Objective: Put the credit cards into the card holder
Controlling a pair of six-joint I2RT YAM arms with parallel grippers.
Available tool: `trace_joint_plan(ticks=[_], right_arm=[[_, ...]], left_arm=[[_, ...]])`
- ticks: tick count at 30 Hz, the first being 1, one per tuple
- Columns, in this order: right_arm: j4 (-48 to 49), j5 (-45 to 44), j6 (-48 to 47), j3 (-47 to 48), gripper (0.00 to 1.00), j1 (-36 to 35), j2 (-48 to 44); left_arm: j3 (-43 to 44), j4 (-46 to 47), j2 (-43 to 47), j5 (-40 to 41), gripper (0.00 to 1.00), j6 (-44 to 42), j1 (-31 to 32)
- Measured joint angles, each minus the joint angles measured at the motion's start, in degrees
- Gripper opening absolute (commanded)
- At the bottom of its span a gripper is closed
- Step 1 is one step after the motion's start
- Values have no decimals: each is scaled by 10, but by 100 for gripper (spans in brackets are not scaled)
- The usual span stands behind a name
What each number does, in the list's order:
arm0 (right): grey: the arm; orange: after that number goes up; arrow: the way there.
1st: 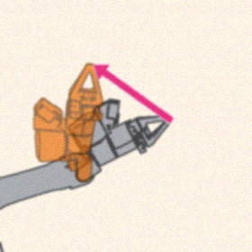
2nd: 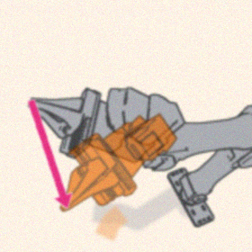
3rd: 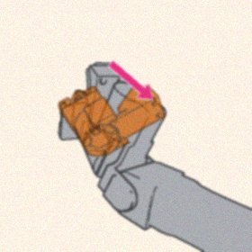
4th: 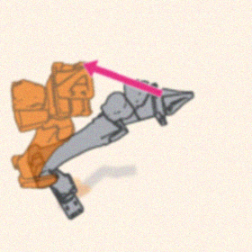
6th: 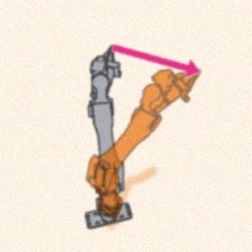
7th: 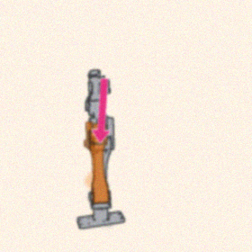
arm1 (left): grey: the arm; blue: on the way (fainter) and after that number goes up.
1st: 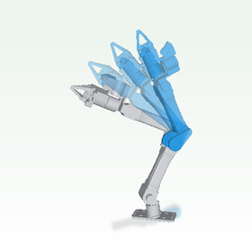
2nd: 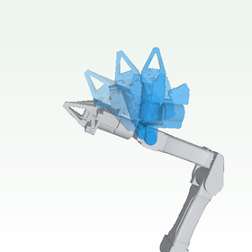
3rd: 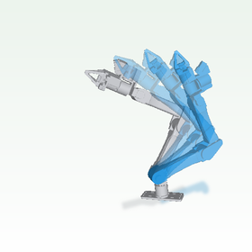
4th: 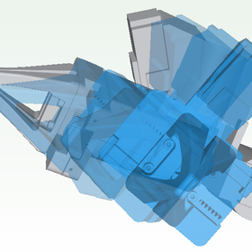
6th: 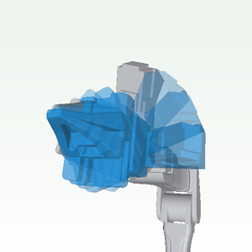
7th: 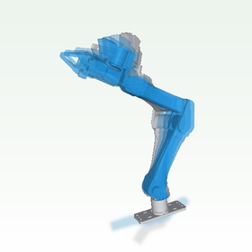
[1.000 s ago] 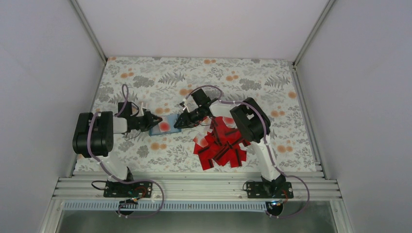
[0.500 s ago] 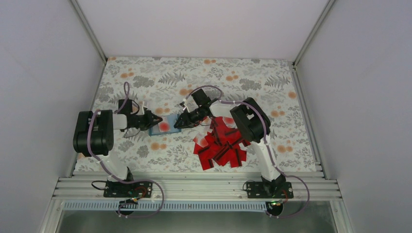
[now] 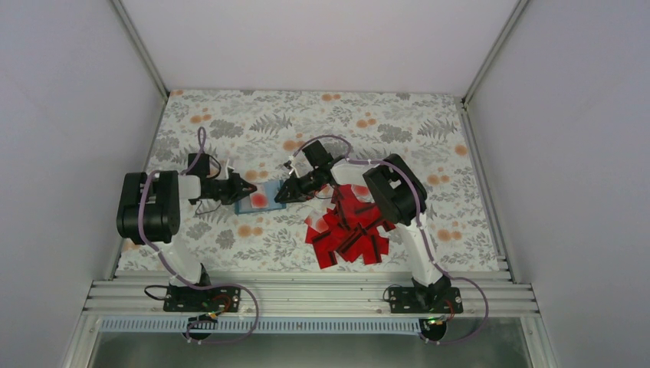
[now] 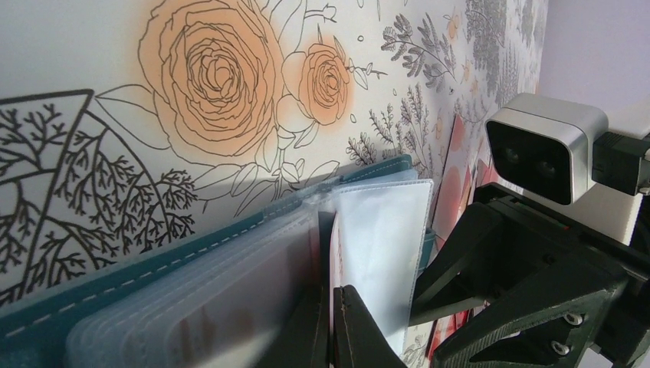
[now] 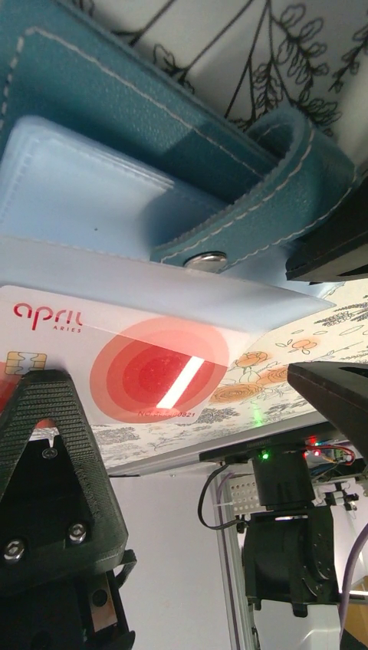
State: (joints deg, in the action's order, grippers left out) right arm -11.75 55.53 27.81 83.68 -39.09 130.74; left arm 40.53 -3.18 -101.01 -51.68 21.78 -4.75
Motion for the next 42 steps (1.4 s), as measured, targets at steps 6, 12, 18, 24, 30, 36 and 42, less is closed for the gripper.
trace_joint_plan(ticks=[6,12,18,24,30,36,42], right_arm=[[4,0,0,-7,28,0,-3],[4,2,0,-7,28,0,-3],[4,2,0,-7,28,0,-3],[4,3,0,-9,28,0,-4],[3,3,0,-21,28,2,-10],[3,3,0,-21,28,2,-10],[3,3,0,-21,28,2,-10]], left_arm=[[9,-32,1,11,2,-1,1],[15,-54,4,15,2,1,1],[26,-75,3,19,2,1,2],[43,-78,-16,10,2,-1,3],[54,-65,-41,-13,2,-4,3],[62,-55,-61,-40,2,-12,3],[83,-76,-79,-54,2,-44,4]])
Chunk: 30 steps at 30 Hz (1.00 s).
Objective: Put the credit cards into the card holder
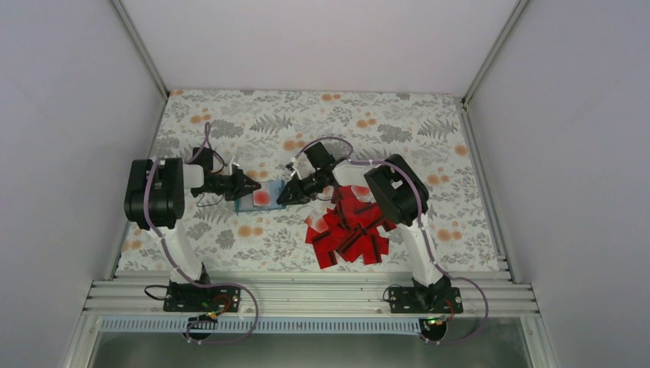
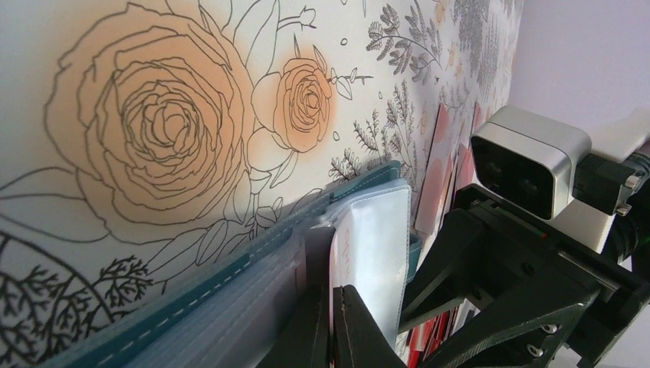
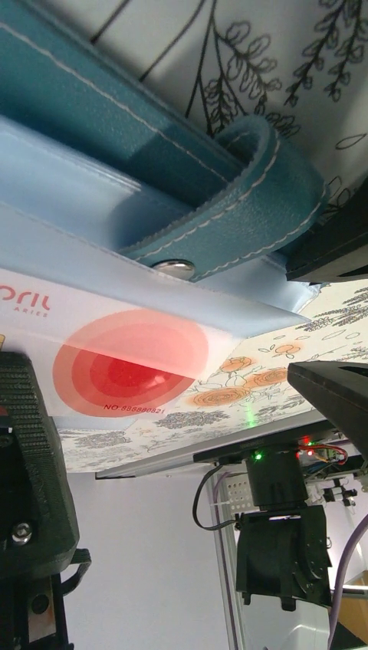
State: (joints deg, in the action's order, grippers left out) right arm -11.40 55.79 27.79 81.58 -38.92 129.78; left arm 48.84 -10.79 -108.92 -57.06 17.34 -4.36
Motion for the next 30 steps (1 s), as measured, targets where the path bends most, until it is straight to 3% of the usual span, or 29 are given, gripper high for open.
trace_joint_plan(ticks=[8,12,21,30], right_arm=[[-2,0,-1,0,28,0,0],[-8,1,-9,2,28,0,0],[-26,-2,-23,9,28,0,0],[-45,-8,-35,14,28,3,-2]], left_arm=[[26,-25,-16,-2,5,-30,9],[37,-33,-16,14,14,-37,22],[37,-50,13,43,47,-46,37],[65,-125,55,127,62,-61,45]])
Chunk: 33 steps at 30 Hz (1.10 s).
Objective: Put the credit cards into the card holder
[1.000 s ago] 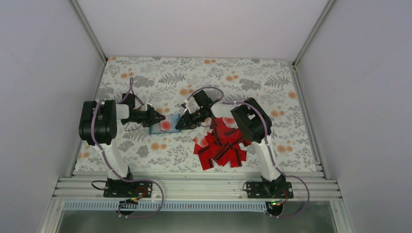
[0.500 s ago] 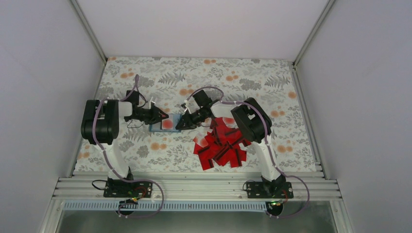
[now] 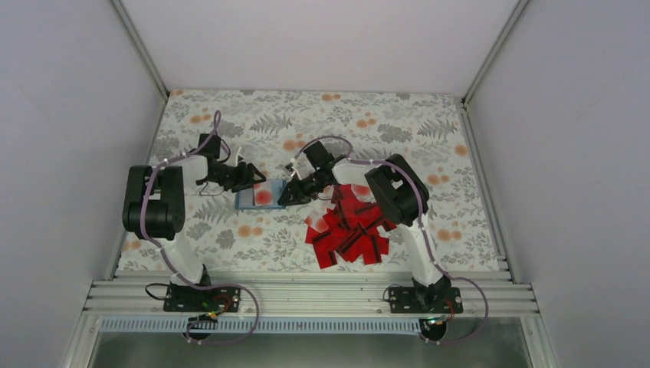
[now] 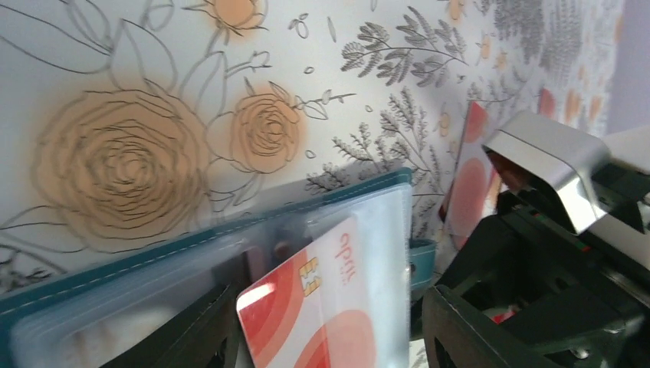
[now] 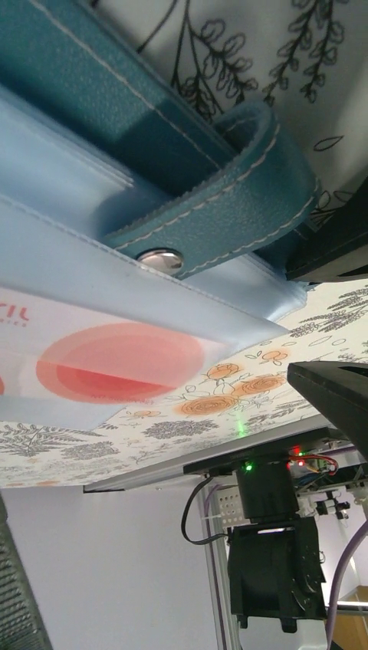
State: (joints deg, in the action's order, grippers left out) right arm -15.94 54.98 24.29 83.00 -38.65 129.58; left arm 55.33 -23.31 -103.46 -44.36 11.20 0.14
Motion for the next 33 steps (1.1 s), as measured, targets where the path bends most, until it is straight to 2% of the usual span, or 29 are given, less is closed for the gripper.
trace_joint_plan(ticks=[5,7,11,23,33], right_arm=[[-14,-5,-5,0,28,0,-3],[-18,-7,-6,-1,28,0,-6],[-34,-19,-9,-3,27,1,-14],[-70,-79,-4,-5,26,7,-40],[-91,-98,10,0,25,8,-46]], left_arm=[[11,-31,17,51,65,-3,5],[15,-45,24,76,62,-3,11],[16,-71,39,114,47,-3,17],[3,-87,68,148,26,6,53],[-11,-85,68,161,25,17,65]])
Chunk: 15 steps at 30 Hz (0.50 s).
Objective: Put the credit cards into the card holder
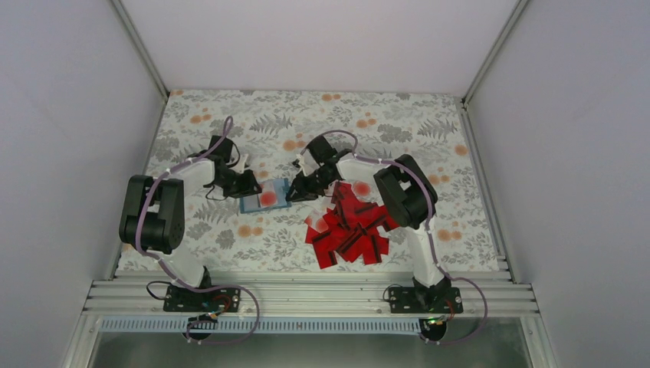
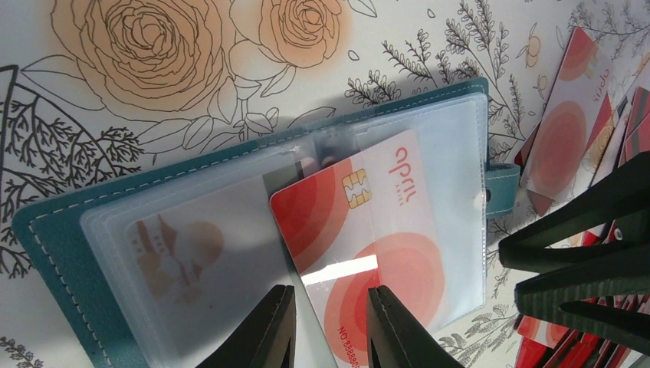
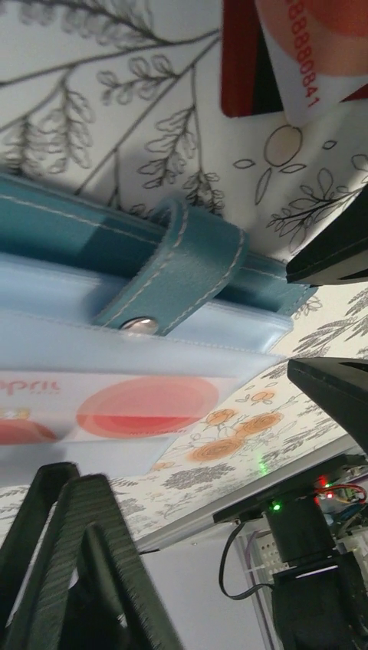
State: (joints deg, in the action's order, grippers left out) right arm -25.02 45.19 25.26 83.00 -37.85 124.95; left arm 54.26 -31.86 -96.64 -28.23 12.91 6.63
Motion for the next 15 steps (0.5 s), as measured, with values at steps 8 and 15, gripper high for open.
trace_joint_plan(ticks=[8,15], right_arm=[[-2,-16,17,37,20,0,0],[-5,-35,28,87,18,0,9]], left_arm=[[0,2,-2,9,24,2,5],[-1,15,-16,6,23,2,10]])
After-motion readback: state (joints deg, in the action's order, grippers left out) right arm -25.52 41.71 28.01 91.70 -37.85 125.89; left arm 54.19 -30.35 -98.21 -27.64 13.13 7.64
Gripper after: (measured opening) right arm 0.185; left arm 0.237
